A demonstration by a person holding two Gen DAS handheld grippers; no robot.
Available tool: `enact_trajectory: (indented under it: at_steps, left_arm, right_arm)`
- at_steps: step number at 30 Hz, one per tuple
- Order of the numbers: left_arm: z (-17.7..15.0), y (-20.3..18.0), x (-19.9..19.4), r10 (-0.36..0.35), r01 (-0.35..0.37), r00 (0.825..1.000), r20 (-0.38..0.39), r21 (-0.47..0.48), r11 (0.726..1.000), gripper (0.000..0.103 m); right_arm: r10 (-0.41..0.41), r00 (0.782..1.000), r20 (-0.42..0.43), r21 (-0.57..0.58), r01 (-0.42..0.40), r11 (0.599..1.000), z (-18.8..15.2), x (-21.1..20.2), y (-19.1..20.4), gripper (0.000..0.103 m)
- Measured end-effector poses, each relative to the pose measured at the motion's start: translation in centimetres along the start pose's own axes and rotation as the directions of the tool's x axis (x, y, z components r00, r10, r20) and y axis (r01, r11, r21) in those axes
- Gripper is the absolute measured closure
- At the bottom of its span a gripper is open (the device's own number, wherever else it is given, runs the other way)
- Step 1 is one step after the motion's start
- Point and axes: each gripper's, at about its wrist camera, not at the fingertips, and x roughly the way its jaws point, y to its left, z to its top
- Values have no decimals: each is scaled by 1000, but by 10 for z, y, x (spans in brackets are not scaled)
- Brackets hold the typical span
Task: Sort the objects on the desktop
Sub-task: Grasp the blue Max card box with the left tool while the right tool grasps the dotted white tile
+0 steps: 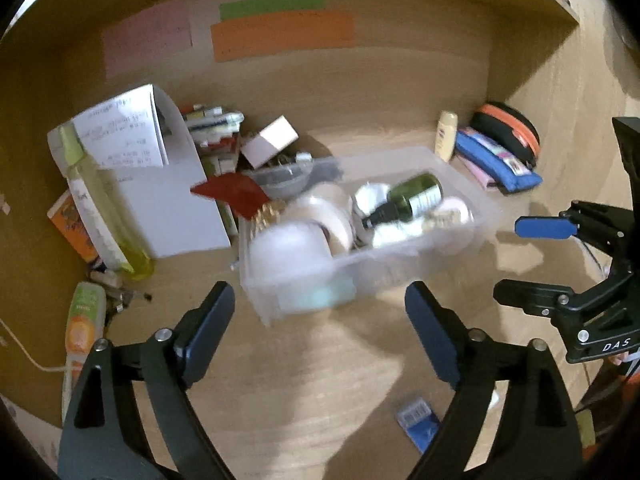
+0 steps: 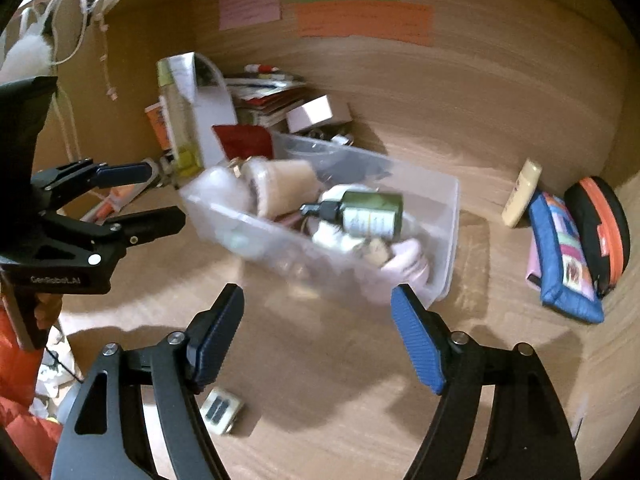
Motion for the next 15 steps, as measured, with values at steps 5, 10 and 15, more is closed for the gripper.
enact_trajectory:
  at_steps: [5,10,15]
  left_arm:
    - [-24,-13,0,-15,17,998,-60,40,999,15]
    - [-50,-20,0,-46,52,992,-115,45,998,15]
    - [-73,-23,-1,-98,106,981,-168,39,994,15]
  right_arm:
    - [-3,1000,-14,-13,3,1000,-21,-6,9,30]
    - [19,999,-46,6,-19,1000,-41,-6,15,30]
    - [64,995,-83,-8,-65,998,-58,-1,26,30]
